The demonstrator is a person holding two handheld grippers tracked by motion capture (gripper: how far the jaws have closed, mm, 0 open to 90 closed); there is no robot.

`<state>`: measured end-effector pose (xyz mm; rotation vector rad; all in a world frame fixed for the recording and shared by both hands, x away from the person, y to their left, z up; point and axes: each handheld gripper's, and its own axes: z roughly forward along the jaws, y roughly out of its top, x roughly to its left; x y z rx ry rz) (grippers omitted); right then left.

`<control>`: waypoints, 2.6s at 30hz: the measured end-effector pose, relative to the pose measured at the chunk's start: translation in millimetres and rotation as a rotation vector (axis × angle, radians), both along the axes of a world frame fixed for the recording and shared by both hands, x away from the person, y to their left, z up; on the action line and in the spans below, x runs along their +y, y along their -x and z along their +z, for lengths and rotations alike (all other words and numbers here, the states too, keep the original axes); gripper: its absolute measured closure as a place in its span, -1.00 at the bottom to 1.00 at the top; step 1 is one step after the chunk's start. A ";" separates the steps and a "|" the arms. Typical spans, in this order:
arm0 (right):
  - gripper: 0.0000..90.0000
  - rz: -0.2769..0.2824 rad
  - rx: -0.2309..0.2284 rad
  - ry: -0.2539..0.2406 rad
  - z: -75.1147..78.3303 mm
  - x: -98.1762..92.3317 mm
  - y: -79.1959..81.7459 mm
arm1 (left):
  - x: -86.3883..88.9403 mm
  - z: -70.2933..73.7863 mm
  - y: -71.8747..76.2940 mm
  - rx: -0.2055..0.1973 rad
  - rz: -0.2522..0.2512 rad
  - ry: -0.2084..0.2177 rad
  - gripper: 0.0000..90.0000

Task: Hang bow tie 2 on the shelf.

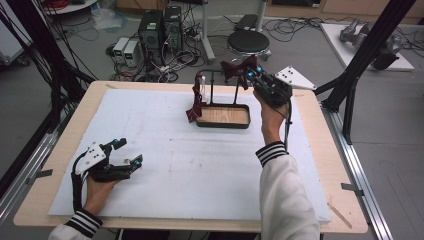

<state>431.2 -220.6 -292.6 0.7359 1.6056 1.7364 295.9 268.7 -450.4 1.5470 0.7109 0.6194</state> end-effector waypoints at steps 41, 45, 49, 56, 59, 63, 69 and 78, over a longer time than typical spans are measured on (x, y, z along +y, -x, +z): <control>0.87 0.034 0.284 -0.012 -48.2 -16.3 4.4 | -1.1 0.1 0.4 -0.003 -0.003 -0.005 -0.73; 0.87 0.042 0.278 0.005 -48.7 -11.4 3.5 | -0.9 0.0 0.2 -0.002 -0.003 -0.005 -0.73; 0.87 0.041 0.290 0.032 -51.5 -6.6 1.5 | -0.7 0.0 0.2 0.000 -0.004 -0.005 -0.73; 0.87 0.042 0.281 0.076 -52.4 2.8 0.6 | -0.7 0.0 0.0 0.001 -0.004 -0.001 -0.73; 0.87 0.041 0.277 0.109 -52.7 6.5 0.8 | -0.7 0.0 -0.1 0.001 -0.005 -0.002 -0.73; 0.87 0.053 0.269 0.134 -52.2 12.3 2.1 | -0.7 0.0 -0.1 0.001 -0.004 -0.001 -0.73; 0.86 0.066 0.279 0.145 -53.9 17.6 1.6 | -0.6 0.1 0.0 0.000 -0.004 -0.005 -0.73; 0.87 0.063 0.306 0.149 -61.5 19.2 -5.1 | -0.6 -0.1 0.0 0.001 -0.003 0.000 -0.73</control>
